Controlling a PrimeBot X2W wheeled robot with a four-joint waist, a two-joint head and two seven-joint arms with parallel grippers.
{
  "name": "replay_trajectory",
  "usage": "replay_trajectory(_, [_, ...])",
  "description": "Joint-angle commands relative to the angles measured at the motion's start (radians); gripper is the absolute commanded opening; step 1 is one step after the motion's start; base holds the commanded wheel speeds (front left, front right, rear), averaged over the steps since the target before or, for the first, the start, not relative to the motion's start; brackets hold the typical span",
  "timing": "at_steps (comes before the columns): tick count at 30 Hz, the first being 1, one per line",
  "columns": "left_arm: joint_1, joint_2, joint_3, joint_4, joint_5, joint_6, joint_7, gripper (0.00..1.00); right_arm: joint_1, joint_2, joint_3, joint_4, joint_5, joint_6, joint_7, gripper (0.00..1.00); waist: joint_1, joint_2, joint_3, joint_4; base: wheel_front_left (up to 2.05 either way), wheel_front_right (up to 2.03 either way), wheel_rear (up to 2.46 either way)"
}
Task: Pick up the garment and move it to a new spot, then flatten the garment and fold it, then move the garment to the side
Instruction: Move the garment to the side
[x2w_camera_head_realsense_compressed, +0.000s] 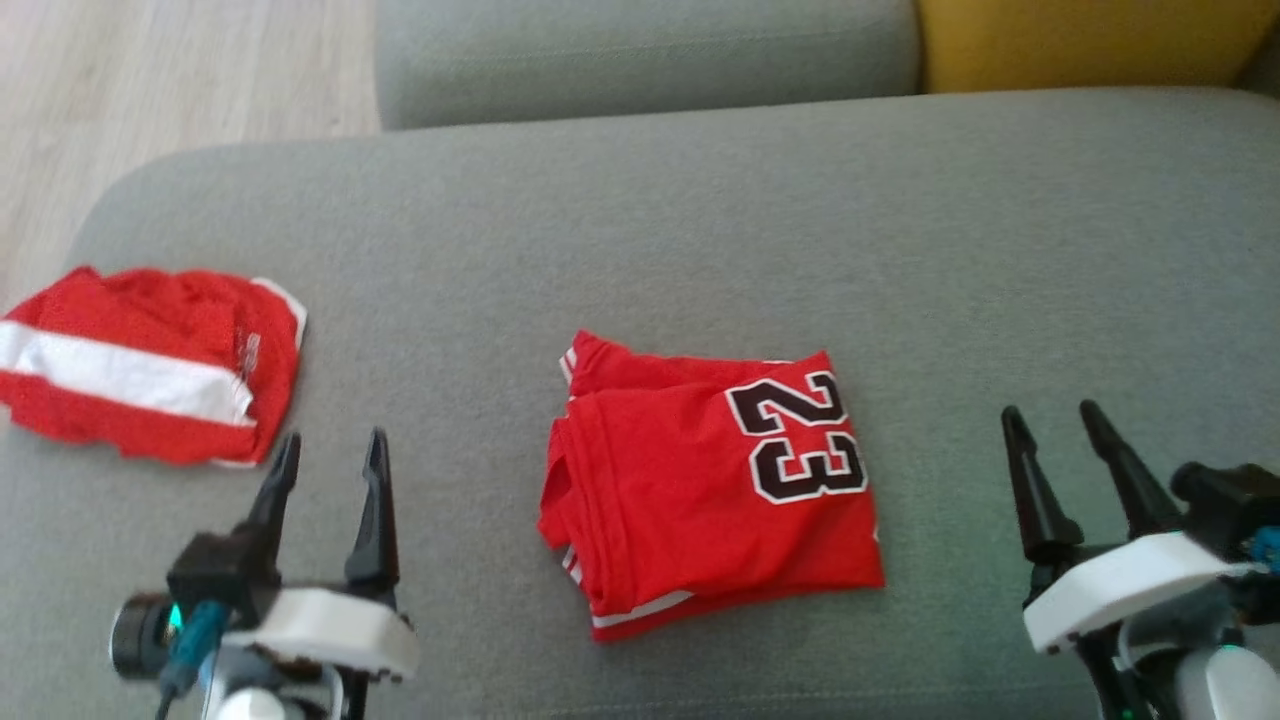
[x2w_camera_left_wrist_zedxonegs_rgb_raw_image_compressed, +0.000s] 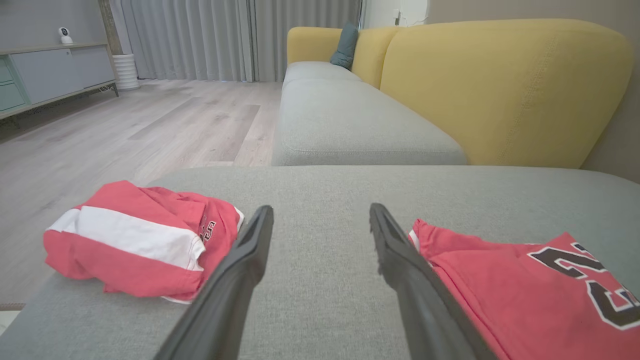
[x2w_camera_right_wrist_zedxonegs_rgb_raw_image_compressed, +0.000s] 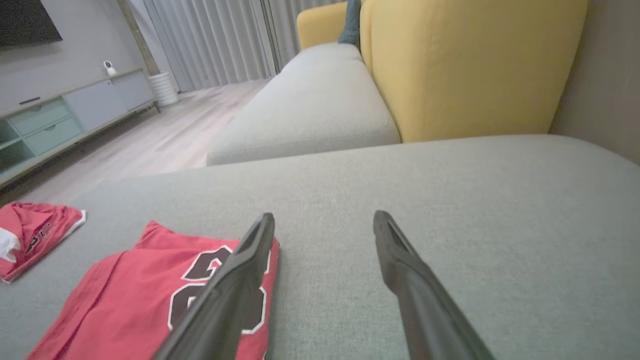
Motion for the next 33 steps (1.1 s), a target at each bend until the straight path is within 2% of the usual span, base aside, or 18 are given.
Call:
replay_trajectory(1, [-0.083, 0.014, 0.030, -0.036, 0.002, -0.002, -0.013, 1.00, -0.035, -0.017, 0.027, -0.014, -0.003, -0.001, 0.009, 1.00, 0.0000, -0.0001, 0.031, 0.031, 0.00, 0.00, 0.00])
replay_trajectory(7, [-0.158, -0.007, 0.010, -0.020, 0.013, -0.018, -0.037, 1.00, -0.090, -0.018, 0.083, 0.127, 0.018, -0.001, 0.021, 1.00, 0.0000, -0.0001, 0.107, 0.107, 0.00, 0.00, 0.00])
replay_trajectory(8, [-0.158, -0.007, 0.010, -0.020, 0.013, -0.018, -0.037, 1.00, -0.090, -0.018, 0.083, 0.127, 0.018, -0.001, 0.021, 1.00, 0.0000, -0.0001, 0.107, 0.107, 0.00, 0.00, 0.00])
replay_trajectory(17, [-0.230, -0.044, 0.001, 0.015, 0.031, -0.045, -0.074, 1.00, -0.172, -0.019, 0.133, 0.384, 0.066, -0.001, 0.043, 1.00, 0.0000, -0.0001, 0.142, 0.184, 0.00, 0.00, 0.00])
replay_trajectory(18, [-0.231, -0.046, 0.002, 0.016, 0.033, -0.047, -0.075, 1.00, -0.177, -0.020, 0.138, 0.397, 0.074, -0.001, 0.049, 0.61, 0.0000, -0.0001, 0.143, 0.186, 0.00, 0.00, 0.00])
replay_trajectory(19, [-0.232, -0.048, 0.003, 0.016, 0.036, -0.049, -0.076, 1.00, -0.181, -0.023, 0.143, 0.405, 0.080, -0.001, 0.053, 0.00, 0.0000, -0.0001, 0.144, 0.187, 0.00, 0.00, 0.00])
replay_trajectory(25, [-0.227, -0.055, 0.019, 0.003, 0.056, -0.053, -0.078, 1.00, -0.203, -0.043, 0.170, 0.399, 0.099, -0.001, 0.040, 0.00, 0.0000, -0.0001, 0.147, 0.169, 0.00, 0.00, 0.00])
replay_trajectory(33, [-0.220, -0.051, 0.042, -0.020, 0.082, -0.063, -0.078, 1.00, -0.276, -0.036, 0.246, 0.378, 0.106, -0.001, 0.022, 0.00, 0.0000, -0.0001, 0.154, 0.025, 0.00, 0.00, 0.00])
